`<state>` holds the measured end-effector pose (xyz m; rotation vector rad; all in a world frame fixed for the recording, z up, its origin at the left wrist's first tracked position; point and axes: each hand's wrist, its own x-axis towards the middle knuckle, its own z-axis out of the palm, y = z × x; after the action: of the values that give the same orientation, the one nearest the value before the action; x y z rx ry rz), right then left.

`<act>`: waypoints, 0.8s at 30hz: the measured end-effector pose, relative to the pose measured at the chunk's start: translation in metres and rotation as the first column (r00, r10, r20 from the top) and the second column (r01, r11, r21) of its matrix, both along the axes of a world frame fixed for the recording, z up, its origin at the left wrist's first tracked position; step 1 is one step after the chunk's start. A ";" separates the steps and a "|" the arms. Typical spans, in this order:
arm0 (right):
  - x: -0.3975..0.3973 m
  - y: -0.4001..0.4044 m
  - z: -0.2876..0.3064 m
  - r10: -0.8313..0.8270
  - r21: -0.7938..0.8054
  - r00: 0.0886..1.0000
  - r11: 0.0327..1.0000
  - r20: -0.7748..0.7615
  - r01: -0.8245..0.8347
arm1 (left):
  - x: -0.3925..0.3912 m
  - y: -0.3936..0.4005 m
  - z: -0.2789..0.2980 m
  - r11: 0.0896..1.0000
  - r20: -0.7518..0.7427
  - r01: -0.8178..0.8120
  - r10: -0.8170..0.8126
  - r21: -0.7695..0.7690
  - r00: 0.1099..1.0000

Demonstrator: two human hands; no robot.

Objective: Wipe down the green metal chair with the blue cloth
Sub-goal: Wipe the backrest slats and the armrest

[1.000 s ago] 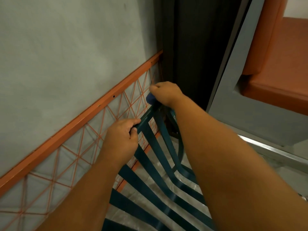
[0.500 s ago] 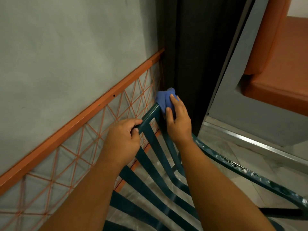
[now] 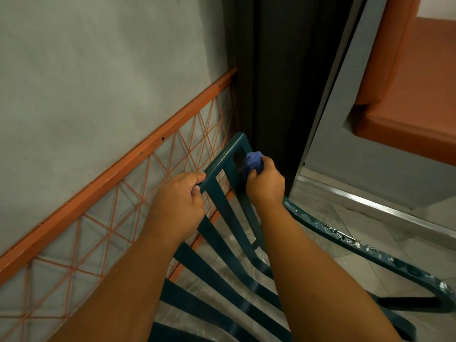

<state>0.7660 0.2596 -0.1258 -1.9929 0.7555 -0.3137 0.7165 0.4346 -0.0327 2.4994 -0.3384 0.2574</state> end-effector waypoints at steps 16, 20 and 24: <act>-0.017 -0.012 0.000 0.258 -0.052 0.926 0.966 0.276 -0.254 | 0.016 -0.024 0.006 0.958 0.096 0.028 -0.058 0.287 0.994; -0.021 -0.012 -0.042 0.204 -0.266 0.963 0.952 0.175 -0.153 | 0.056 -0.059 -0.002 0.828 -0.055 0.239 -0.246 0.508 0.968; -0.008 -0.029 -0.041 0.081 -0.164 0.989 0.981 -0.127 -0.101 | 0.083 -0.073 -0.015 0.748 -0.083 0.252 -0.256 0.614 0.963</act>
<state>0.7583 0.2308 -0.1664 -2.2170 0.7299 -0.2119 0.7992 0.3617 -0.0473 3.0481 -0.8882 0.0353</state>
